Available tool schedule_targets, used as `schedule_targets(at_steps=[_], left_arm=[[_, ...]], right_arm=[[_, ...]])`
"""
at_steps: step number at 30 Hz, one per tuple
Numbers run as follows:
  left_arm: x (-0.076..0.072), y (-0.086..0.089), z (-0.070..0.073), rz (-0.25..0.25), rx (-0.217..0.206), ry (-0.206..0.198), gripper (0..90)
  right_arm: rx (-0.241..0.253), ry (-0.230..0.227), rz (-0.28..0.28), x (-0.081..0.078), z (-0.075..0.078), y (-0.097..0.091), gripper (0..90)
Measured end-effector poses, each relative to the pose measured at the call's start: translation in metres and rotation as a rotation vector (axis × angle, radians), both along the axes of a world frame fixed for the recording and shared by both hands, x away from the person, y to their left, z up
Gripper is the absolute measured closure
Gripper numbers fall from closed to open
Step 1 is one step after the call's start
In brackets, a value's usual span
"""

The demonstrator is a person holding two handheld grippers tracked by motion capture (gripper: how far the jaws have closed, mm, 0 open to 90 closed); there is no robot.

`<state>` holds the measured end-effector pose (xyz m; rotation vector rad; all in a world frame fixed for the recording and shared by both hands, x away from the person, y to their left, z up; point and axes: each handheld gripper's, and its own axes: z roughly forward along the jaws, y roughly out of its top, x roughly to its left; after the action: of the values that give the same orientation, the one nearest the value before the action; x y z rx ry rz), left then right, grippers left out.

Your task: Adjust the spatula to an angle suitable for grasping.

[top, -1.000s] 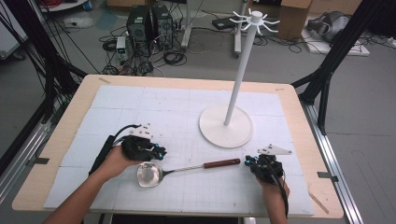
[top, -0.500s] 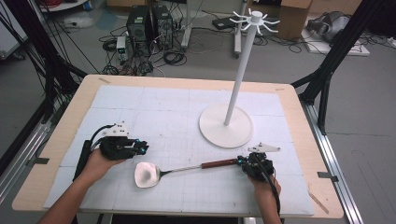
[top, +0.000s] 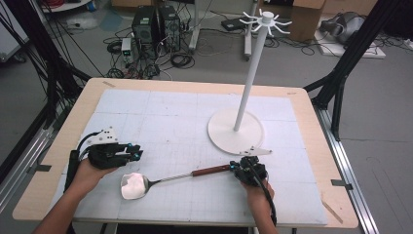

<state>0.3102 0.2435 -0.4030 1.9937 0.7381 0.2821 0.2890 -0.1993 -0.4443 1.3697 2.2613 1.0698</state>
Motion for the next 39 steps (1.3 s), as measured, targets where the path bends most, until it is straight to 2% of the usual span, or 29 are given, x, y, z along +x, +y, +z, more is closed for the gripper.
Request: schedule_targets(at_steps=[4,6,8,10,11,13,15,16,20,21,22,23,24,25,26,27,30,34,39], left_arm=[[-0.003,0.005,-0.002,0.022,-0.013,0.0,67.7],[-0.005,0.007,-0.003,0.037,-0.024,-0.003,62.5],[-0.008,0.009,-0.002,0.051,-0.045,-0.012,60.3],[-0.011,0.01,-0.002,0.073,-0.056,-0.029,51.9],[-0.012,0.011,-0.002,0.083,-0.065,-0.033,51.9],[-0.014,0.013,-0.003,0.109,-0.104,-0.051,47.2],[-0.017,0.016,-0.004,0.138,-0.155,-0.058,39.4],[-0.019,0.018,-0.005,0.155,-0.198,-0.066,37.9],[-0.023,0.022,-0.004,0.222,-0.241,-0.126,28.2],[-0.024,0.024,-0.002,0.24,-0.252,-0.141,25.6],[-0.024,0.024,-0.002,0.24,-0.252,-0.141,22.8],[-0.027,0.026,0.0,0.253,-0.26,-0.18,20.2],[-0.029,0.028,0.001,0.254,-0.255,-0.201,18.9],[-0.029,0.028,0.001,0.254,-0.255,-0.201,19.0],[-0.033,0.029,0.002,0.271,-0.249,-0.227,19.0],[-0.033,0.029,0.002,0.271,-0.249,-0.227,19.0],[-0.034,0.03,-0.002,0.28,-0.255,-0.229,19.7],[-0.033,0.028,-0.005,0.276,-0.243,-0.221,19.9],[-0.034,0.022,-0.007,0.248,-0.227,-0.22,21.2]], right_arm=[[0.018,-0.008,-0.005,0.005,-0.001,0.007,88.6],[0.026,-0.015,-0.007,0.005,0.0,0.006,85.4],[0.065,-0.032,-0.02,0.003,0.005,-0.002,82.1],[0.09,-0.077,-0.044,-0.003,0.016,-0.018,72.4],[0.09,-0.077,-0.044,-0.003,0.016,-0.018,72.4],[0.11,-0.112,-0.046,-0.008,0.022,-0.031,64.7],[0.086,-0.16,-0.075,-0.021,0.028,-0.051,49.9],[0.078,-0.173,-0.086,-0.025,0.029,-0.058,44.5],[0.073,-0.222,-0.097,-0.037,0.033,-0.079,26.4],[0.063,-0.237,-0.094,-0.04,0.034,-0.082,24.3],[0.063,-0.237,-0.094,-0.04,0.034,-0.082,24.3],[0.058,-0.283,-0.08,-0.047,0.037,-0.088,20.4],[0.062,-0.302,-0.078,-0.05,0.039,-0.09,20.1],[0.073,-0.323,-0.069,-0.053,0.041,-0.092,19.1],[0.084,-0.346,-0.069,-0.055,0.043,-0.094,17.8],[0.084,-0.346,-0.069,-0.055,0.043,-0.094,17.8],[0.104,-0.396,-0.082,-0.062,0.049,-0.098,17.0],[0.098,-0.395,-0.089,-0.063,0.049,-0.1,17.0],[0.106,-0.371,-0.109,-0.062,0.046,-0.103,17.1]])
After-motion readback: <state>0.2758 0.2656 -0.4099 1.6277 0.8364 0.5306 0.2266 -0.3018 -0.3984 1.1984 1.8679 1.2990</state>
